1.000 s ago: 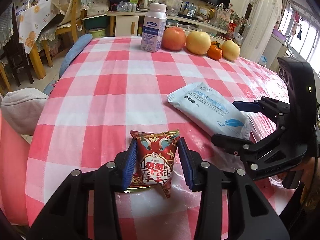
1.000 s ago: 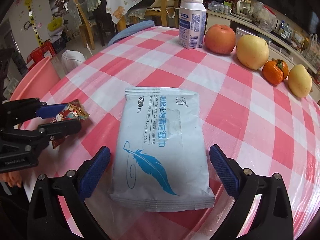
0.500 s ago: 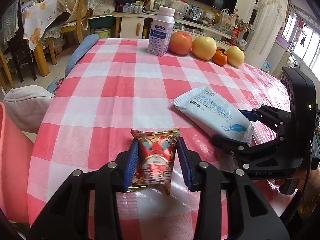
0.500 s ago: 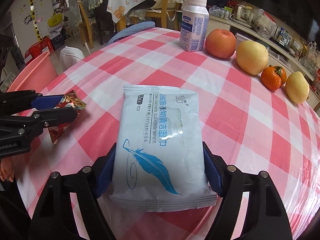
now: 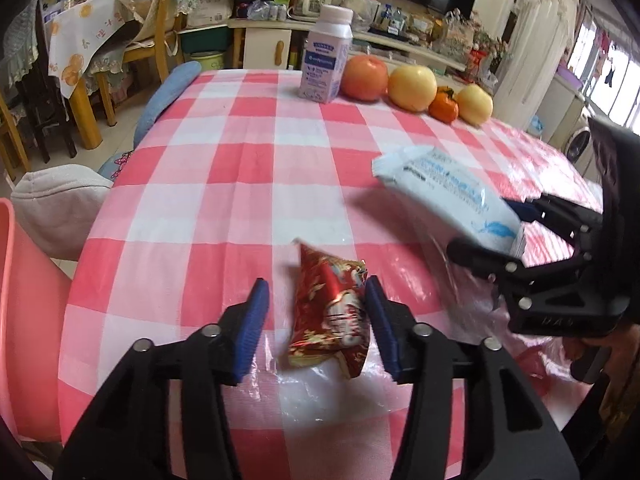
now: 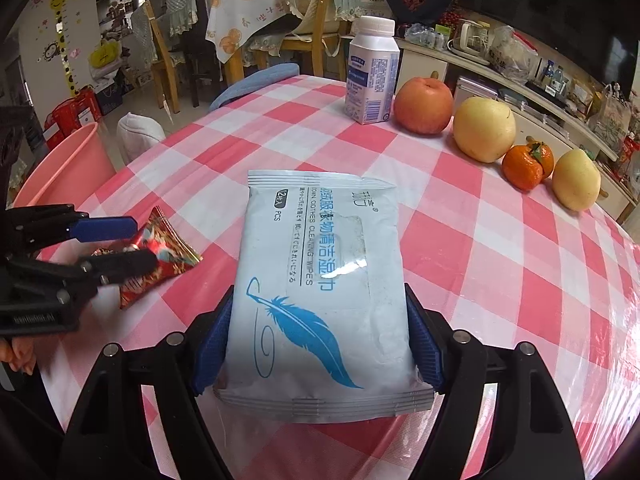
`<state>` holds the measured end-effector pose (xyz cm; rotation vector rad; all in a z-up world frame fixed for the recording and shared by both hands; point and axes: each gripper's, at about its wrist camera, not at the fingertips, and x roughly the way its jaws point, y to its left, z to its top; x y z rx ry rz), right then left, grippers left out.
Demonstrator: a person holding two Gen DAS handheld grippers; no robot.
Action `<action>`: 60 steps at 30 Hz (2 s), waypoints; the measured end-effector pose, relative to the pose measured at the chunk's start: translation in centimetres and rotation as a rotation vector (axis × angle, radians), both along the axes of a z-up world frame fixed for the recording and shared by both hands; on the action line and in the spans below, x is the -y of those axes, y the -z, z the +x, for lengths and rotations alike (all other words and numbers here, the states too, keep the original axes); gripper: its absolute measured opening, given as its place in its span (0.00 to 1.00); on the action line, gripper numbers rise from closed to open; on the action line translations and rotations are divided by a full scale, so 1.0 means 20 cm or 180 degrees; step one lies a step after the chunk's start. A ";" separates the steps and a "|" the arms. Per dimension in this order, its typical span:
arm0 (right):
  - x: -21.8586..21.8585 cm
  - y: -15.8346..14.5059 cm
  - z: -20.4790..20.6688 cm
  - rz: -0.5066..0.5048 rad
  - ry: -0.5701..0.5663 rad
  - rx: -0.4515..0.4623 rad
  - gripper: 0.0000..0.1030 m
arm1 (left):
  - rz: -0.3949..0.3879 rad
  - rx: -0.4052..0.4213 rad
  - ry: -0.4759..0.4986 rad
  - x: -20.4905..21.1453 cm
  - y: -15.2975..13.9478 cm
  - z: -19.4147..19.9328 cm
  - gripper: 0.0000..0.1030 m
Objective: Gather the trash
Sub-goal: 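Lift the candy wrapper with the left tool and the wipes pouch with the right tool, then carry the wrapper and wipes pouch over the pink bucket and open both tools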
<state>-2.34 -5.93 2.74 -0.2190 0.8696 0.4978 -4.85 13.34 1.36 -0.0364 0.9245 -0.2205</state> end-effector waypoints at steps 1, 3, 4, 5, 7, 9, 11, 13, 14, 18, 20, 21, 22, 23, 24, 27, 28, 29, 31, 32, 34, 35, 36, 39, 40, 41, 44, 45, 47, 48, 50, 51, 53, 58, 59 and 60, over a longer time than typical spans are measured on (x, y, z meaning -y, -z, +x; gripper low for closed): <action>0.00 0.00 0.00 0.0000 -0.0006 0.0005 0.74 | 0.0018 -0.0019 0.0025 0.01 0.01 0.00 0.52; -0.01 -0.01 -0.01 -0.0006 -0.0023 0.0018 0.74 | 0.0070 -0.0079 0.0044 0.03 0.04 0.01 0.52; -0.01 -0.01 -0.01 -0.0004 -0.0028 0.0022 0.74 | 0.0122 -0.0047 0.0058 0.04 0.03 0.01 0.52; -0.01 -0.01 -0.01 0.0002 -0.0035 0.0025 0.74 | 0.0171 -0.0035 0.0096 0.06 0.03 0.01 0.52; -0.02 -0.02 -0.02 0.0010 -0.0043 0.0033 0.74 | 0.0173 -0.0020 0.0112 0.07 0.03 0.01 0.48; -0.02 -0.02 -0.03 0.0006 -0.0048 0.0058 0.74 | 0.0135 -0.0019 0.0090 0.06 0.03 0.01 0.43; -0.02 -0.03 -0.04 0.0005 -0.0052 0.0069 0.74 | 0.0069 -0.0028 0.0051 0.05 0.02 0.01 0.40; -0.02 -0.04 -0.05 0.0011 -0.0045 0.0075 0.74 | 0.0048 -0.0026 0.0009 0.03 0.02 0.01 0.38; -0.02 -0.04 -0.06 0.0019 -0.0045 0.0077 0.74 | 0.0043 -0.0017 -0.0019 0.03 0.02 0.01 0.38; -0.03 -0.06 -0.09 0.0056 -0.0065 0.0096 0.74 | -0.0026 0.0066 -0.0103 -0.01 -0.01 0.01 0.37; -0.04 -0.07 -0.11 0.0081 -0.0081 0.0109 0.74 | -0.0033 0.0113 -0.0126 -0.02 -0.04 -0.01 0.37; -0.05 -0.08 -0.12 0.0101 -0.0088 0.0106 0.74 | -0.0036 0.0131 -0.0135 -0.02 -0.04 -0.01 0.37; -0.05 -0.09 -0.12 0.0117 -0.0093 0.0104 0.74 | -0.0054 0.0168 -0.0150 -0.03 -0.06 -0.02 0.37; -0.05 -0.10 -0.13 0.0142 -0.0104 0.0104 0.74 | -0.0064 0.0197 -0.0166 -0.04 -0.07 -0.02 0.37; -0.06 -0.11 -0.14 0.0157 -0.0105 0.0108 0.74 | -0.0077 0.0240 -0.0192 -0.05 -0.09 -0.03 0.37; -0.07 -0.14 -0.16 0.0184 -0.0099 0.0122 0.74 | -0.0105 0.0353 -0.0282 -0.09 -0.14 -0.05 0.37; -0.08 -0.14 -0.17 0.0186 -0.0097 0.0127 0.74 | -0.0118 0.0412 -0.0325 -0.11 -0.16 -0.06 0.37; -0.08 -0.15 -0.17 0.0194 -0.0095 0.0132 0.74 | -0.0111 0.0451 -0.0353 -0.12 -0.17 -0.06 0.37; -0.09 -0.17 -0.18 0.0207 -0.0104 0.0139 0.74 | -0.0075 0.0538 -0.0437 -0.15 -0.20 -0.08 0.37; -0.11 -0.18 -0.19 0.0204 -0.0114 0.0150 0.74 | -0.0066 0.0583 -0.0493 -0.17 -0.22 -0.09 0.37; -0.14 -0.19 -0.21 0.0183 -0.0139 0.0182 0.74 | -0.0012 0.0692 -0.0605 -0.21 -0.25 -0.11 0.37; -0.15 -0.20 -0.22 0.0175 -0.0153 0.0190 0.74 | 0.0009 0.0732 -0.0649 -0.23 -0.26 -0.12 0.37; -0.16 -0.21 -0.22 0.0168 -0.0165 0.0196 0.74 | 0.0001 0.0768 -0.0699 -0.25 -0.28 -0.13 0.37; -0.23 -0.23 -0.25 0.0142 -0.0235 0.0223 0.74 | 0.0024 0.0882 -0.0874 -0.33 -0.32 -0.15 0.37; -0.25 -0.24 -0.26 0.0132 -0.0255 0.0234 0.74 | 0.0042 0.0911 -0.0924 -0.35 -0.33 -0.16 0.37; -0.28 -0.25 -0.27 0.0116 -0.0293 0.0247 0.74 | 0.0027 0.0942 -0.0983 -0.38 -0.34 -0.17 0.37; -0.38 -0.28 -0.30 0.0088 -0.0392 0.0289 0.74 | 0.0036 0.1022 -0.1169 -0.46 -0.36 -0.20 0.38; -0.41 -0.30 -0.31 0.0080 -0.0421 0.0309 0.74 | 0.0023 0.1040 -0.1227 -0.49 -0.36 -0.21 0.38; -0.48 -0.33 -0.32 0.0081 -0.0490 0.0344 0.74 | -0.0056 0.1077 -0.1388 -0.56 -0.37 -0.23 0.38; -0.52 -0.35 -0.33 0.0084 -0.0528 0.0365 0.74 | -0.0059 0.1092 -0.1456 -0.59 -0.38 -0.24 0.38; -0.59 -0.38 -0.34 0.0084 -0.0604 0.0406 0.74 | -0.0070 0.1117 -0.1598 -0.65 -0.38 -0.25 0.38; -0.63 -0.40 -0.35 0.0082 -0.0641 0.0421 0.74 | -0.0097 0.1122 -0.1665 -0.68 -0.38 -0.26 0.38; -0.73 -0.43 -0.37 0.0070 -0.0734 0.0460 0.74 | -0.0142 0.1123 -0.1860 -0.75 -0.38 -0.28 0.38; -0.95 -0.49 -0.40 0.0024 -0.0961 0.0538 0.74 | -0.0354 0.1104 -0.2352 -0.95 -0.36 -0.35 0.38; -1.01 -0.50 -0.40 0.0007 -0.1021 0.0556 0.74 | -0.0395 0.1108 -0.2424 -0.98 -0.36 -0.37 0.38; -1.05 -0.50 -0.41 -0.0003 -0.1062 0.0565 0.74 | -0.0465 0.1120 -0.2543 -1.03 -0.35 -0.39 0.38</action>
